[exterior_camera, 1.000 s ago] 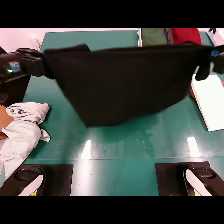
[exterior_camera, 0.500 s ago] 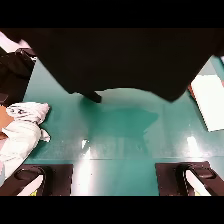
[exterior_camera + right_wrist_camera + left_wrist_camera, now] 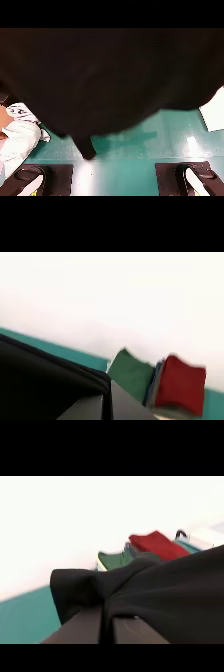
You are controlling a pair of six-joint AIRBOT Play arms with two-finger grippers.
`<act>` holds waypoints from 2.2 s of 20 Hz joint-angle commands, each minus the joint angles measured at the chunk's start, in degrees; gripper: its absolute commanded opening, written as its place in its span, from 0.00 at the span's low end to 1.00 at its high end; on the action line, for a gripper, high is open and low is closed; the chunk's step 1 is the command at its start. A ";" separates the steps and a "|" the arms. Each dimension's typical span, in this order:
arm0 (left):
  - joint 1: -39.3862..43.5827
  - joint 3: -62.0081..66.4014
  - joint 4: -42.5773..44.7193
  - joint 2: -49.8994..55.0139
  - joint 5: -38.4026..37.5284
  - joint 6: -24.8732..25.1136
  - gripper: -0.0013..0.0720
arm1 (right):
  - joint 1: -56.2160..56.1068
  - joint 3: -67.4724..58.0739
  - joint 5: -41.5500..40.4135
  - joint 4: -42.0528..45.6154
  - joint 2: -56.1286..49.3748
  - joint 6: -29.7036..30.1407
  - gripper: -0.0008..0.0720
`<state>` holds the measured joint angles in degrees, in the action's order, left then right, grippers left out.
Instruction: Fold the shirts.
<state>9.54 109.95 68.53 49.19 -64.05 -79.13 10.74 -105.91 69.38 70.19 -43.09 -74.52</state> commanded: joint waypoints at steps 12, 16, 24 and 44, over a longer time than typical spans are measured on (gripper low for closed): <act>-0.24 -28.63 -1.03 33.18 16.02 1.57 0.06 | -1.70 11.37 -1.79 0.50 -40.98 -6.03 0.04; -5.51 -23.39 -1.05 33.00 7.23 -1.51 0.75 | -0.20 2.99 4.70 -0.17 -44.89 -6.93 0.61; -10.34 -45.22 -1.53 22.71 2.43 -4.74 0.75 | 1.07 25.53 6.95 -0.15 -29.94 -3.43 0.61; 5.68 -59.89 -16.57 23.43 21.42 -7.41 0.06 | 3.87 40.96 6.95 -0.09 -15.85 -3.43 0.61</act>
<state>15.64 47.20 52.99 73.36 -42.59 -87.79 12.99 -65.04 74.24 70.00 -59.27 -77.93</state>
